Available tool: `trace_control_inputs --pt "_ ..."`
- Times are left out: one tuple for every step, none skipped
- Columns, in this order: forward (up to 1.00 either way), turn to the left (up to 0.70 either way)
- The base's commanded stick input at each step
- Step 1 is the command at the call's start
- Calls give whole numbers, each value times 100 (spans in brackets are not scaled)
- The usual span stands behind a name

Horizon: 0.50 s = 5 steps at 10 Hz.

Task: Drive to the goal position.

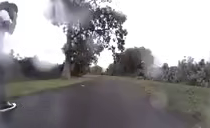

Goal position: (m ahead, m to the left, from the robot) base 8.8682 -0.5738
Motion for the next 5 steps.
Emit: trace_control_inputs --pt "85 0" --pt "85 0" --pt "85 0" --pt "85 0" --pt "85 0"
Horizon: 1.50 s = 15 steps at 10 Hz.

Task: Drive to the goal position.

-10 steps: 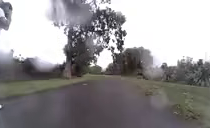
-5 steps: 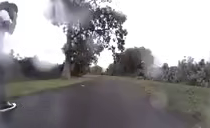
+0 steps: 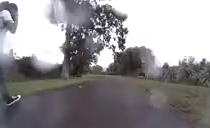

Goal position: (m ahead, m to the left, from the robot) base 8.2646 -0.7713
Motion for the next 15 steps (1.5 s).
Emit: trace_control_inputs --pt "85 0" --pt "85 0" --pt "85 0" --pt "85 0" --pt "85 0" --pt "85 0" --pt "85 0" --pt "85 0" --pt "85 0" --pt "85 0" --pt "85 0" --pt "85 0" --pt "85 -34" --pt "85 -30" --pt "85 -18"
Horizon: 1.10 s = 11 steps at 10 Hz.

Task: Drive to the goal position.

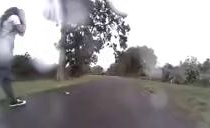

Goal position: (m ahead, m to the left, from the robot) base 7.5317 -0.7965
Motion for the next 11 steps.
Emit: trace_control_inputs --pt "85 -6" --pt "85 0" --pt "85 0" --pt "85 0" --pt "85 0" --pt "85 0" --pt "85 0" --pt "85 0" --pt "85 0" --pt "85 0" --pt "85 0"
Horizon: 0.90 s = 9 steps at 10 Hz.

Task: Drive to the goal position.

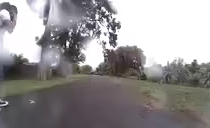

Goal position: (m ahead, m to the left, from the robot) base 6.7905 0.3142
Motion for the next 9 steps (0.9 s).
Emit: trace_control_inputs --pt "85 0" --pt "85 0" --pt "85 0" --pt "85 0" --pt "85 0" --pt "85 0" --pt "85 0" --pt "85 0" --pt "85 0"
